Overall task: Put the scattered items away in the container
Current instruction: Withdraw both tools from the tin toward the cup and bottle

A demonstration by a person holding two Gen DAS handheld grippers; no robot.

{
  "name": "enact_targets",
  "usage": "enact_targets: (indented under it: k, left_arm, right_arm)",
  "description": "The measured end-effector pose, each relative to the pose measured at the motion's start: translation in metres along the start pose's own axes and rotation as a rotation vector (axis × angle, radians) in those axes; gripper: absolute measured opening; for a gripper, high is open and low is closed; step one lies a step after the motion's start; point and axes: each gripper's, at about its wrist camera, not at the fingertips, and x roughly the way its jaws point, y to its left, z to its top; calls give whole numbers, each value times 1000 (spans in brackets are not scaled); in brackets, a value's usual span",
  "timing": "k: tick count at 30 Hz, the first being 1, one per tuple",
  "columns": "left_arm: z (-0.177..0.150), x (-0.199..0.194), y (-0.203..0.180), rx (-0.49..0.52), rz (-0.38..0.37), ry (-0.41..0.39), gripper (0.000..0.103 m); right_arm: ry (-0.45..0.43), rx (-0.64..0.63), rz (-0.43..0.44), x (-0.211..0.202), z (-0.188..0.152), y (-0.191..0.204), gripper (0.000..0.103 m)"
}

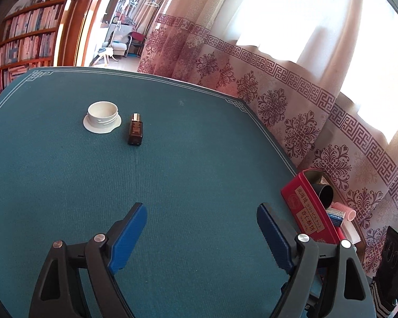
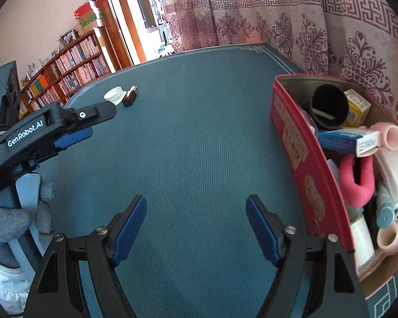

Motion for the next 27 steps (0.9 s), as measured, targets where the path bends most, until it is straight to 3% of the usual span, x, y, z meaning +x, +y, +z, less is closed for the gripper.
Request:
enact_targets:
  k: [4, 16, 27]
  left_arm:
    - [-3, -2, 18, -22, 43, 6, 87]
    - [-1, -4, 52, -27, 151, 18, 87]
    - [42, 18, 94, -19, 271, 10, 87]
  right_arm:
    - [49, 12, -7, 15, -6, -3, 80]
    - [52, -11, -6, 21, 1, 2, 81]
    - [52, -45, -15, 28, 2, 11, 89]
